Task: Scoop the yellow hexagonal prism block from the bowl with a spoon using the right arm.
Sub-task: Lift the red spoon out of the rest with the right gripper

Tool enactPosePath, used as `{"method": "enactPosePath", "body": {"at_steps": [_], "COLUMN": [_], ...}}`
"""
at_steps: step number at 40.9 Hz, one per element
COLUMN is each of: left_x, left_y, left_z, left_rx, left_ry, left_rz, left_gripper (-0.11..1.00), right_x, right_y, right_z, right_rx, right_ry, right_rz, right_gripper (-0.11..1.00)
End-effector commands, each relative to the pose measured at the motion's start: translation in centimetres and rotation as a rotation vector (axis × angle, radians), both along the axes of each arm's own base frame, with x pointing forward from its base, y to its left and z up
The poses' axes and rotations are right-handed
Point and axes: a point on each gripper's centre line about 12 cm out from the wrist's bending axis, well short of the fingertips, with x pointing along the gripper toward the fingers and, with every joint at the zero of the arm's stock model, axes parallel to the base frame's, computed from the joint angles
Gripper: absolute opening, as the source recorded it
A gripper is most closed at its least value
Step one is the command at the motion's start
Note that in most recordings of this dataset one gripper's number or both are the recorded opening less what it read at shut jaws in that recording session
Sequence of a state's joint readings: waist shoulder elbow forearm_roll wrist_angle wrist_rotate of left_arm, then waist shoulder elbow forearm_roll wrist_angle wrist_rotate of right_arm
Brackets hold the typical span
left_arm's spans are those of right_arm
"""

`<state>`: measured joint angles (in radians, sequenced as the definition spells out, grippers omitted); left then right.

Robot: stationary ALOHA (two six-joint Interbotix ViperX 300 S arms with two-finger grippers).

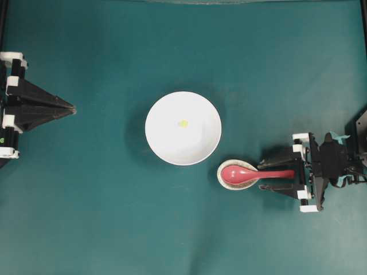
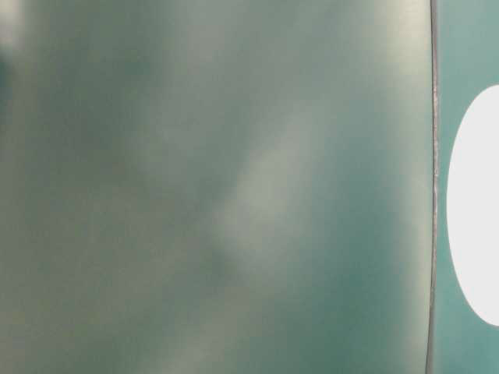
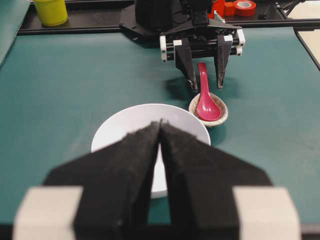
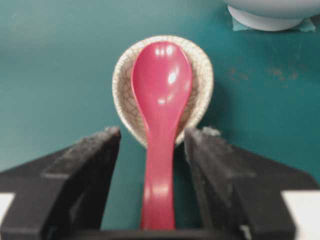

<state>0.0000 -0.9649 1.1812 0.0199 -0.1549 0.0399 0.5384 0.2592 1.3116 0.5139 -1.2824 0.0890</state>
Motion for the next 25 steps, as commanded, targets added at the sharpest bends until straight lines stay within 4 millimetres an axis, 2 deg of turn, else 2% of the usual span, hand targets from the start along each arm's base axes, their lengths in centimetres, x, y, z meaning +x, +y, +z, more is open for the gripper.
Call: {"method": "enactPosePath", "body": {"at_steps": [1, 25], "left_x": [0.3, 0.3], "left_y": [0.02, 0.02], "left_z": [1.07, 1.07], "left_rx": [0.005, 0.006], "left_ry": [-0.031, -0.031], "left_rz": [0.001, 0.0], "left_gripper": [0.1, 0.1], "right_x": [0.0, -0.03], "right_y": [0.11, 0.11], "right_z": [0.3, 0.04], "right_rx": [0.006, -0.003], "right_ry": [-0.016, 0.007], "right_rz": [0.004, 0.007], "right_gripper": [0.58, 0.56]}}
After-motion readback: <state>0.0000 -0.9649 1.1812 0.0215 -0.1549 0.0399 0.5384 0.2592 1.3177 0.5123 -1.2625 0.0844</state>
